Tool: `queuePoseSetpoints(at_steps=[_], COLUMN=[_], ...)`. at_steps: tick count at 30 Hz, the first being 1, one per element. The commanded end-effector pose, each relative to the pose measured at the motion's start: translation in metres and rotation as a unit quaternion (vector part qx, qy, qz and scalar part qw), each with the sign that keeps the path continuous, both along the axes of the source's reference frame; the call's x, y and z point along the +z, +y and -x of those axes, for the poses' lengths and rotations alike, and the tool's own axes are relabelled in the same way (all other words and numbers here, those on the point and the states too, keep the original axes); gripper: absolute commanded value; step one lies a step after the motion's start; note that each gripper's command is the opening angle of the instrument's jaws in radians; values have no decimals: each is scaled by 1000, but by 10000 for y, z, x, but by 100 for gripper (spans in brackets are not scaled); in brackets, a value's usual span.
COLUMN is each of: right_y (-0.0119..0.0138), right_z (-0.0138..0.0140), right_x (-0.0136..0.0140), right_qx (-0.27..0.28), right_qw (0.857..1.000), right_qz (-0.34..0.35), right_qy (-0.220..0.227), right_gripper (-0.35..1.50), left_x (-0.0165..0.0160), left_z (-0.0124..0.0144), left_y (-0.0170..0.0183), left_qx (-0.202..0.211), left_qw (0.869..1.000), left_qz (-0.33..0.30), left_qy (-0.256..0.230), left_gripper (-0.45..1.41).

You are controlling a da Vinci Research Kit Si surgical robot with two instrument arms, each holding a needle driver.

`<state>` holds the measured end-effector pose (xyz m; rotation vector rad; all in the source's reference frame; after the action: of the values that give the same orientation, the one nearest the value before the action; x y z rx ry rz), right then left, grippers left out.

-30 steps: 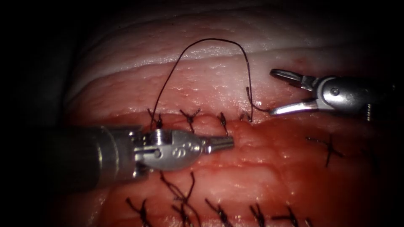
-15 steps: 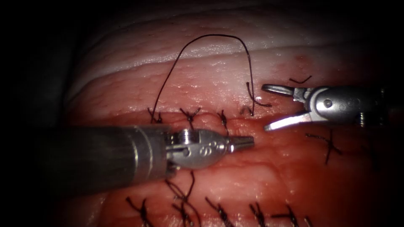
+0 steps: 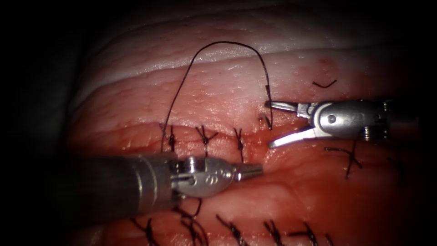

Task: Wound Closure
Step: Drive needle through tissue above incision with right hand

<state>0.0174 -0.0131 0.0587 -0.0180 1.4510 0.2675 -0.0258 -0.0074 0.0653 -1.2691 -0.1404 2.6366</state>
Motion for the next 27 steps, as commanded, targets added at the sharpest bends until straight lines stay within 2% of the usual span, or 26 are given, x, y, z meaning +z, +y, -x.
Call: queuePoseSetpoints(at_steps=[1,6,11,14,15,16,21,27], right_y=[3,6,-1,-4,-5,-5,3,14], right_z=[-10,-11,-21,-29,-31,-33,-31,-23], right_x=[7,13,20,25,27,28,26,10], right_qx=[1,7,14,19,21,20,32,27], right_qw=[1000,1000,1000,1000,1000,1000,999,998], right_qz=[1,4,11,12,13,14,15,47], right_qy=[1,8,9,10,8,9,28,21], right_gripper=[67,61,39,12,-5,-35,-35,-35], left_x=[6,7,7,7,7,7,5,2], left_z=[6,6,7,7,7,7,7,9], left_y=[-1,-2,-2,-2,-2,-2,0,6], left_qx=[1,2,2,2,2,2,2,1], left_qw=[1000,1000,1000,1000,1000,1000,1000,1000], left_qz=[0,1,0,0,0,0,-1,-4], left_qy=[-1,0,-1,-1,-1,-1,-2,-3], left_gripper=[-45,-45,-45,-45,-45,-45,-45,-42])
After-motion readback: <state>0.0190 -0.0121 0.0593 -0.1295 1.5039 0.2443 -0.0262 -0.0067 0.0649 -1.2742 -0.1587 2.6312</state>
